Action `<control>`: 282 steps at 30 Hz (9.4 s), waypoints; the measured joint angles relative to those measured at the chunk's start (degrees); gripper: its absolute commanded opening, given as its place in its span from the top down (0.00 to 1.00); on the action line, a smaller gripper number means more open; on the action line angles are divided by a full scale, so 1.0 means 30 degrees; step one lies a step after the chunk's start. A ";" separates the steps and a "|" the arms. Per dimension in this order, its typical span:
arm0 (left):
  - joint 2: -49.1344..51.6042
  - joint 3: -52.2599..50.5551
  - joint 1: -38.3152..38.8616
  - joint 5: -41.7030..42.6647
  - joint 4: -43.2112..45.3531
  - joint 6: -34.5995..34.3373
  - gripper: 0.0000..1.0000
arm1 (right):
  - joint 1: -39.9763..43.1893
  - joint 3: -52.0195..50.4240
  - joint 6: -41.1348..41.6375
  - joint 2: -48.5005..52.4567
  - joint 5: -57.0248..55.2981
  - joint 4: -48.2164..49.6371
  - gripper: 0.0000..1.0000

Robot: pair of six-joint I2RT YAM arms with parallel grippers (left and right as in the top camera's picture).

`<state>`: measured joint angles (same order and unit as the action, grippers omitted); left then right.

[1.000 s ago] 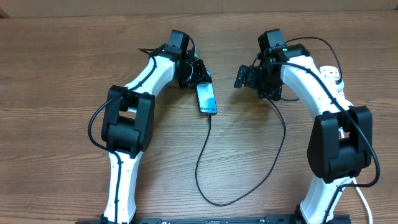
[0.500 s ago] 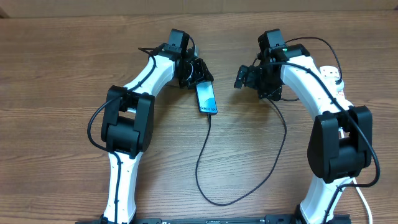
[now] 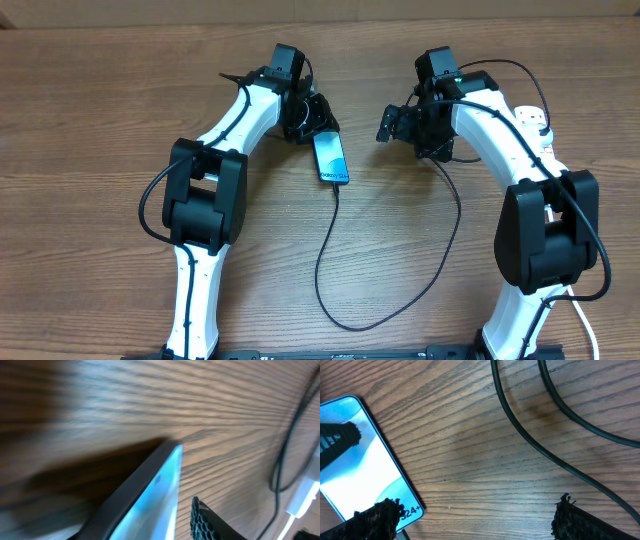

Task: Plug charger to phone and switch on socket

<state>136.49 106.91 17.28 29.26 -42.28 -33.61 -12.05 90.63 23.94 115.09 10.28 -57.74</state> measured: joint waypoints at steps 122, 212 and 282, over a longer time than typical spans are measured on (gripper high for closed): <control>-1.1067 0.1122 -0.0036 -0.5850 -0.9420 0.5770 0.00 | 1.5497 1.1118 -1.3376 0.6419 0.7796 -0.8437 0.00; -1.1067 0.1122 -0.0036 -0.5843 -0.9420 0.5770 0.00 | 1.3886 0.6761 -1.2211 0.5938 0.5544 -0.4320 0.00; -1.1060 0.1122 -0.0036 -0.5850 -0.9420 0.5770 0.00 | 1.2764 1.5198 -0.9981 -0.4014 0.4481 -1.1293 0.00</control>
<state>103.31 110.28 17.17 11.70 -70.54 -16.29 26.24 136.22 -6.00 103.04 23.73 -91.61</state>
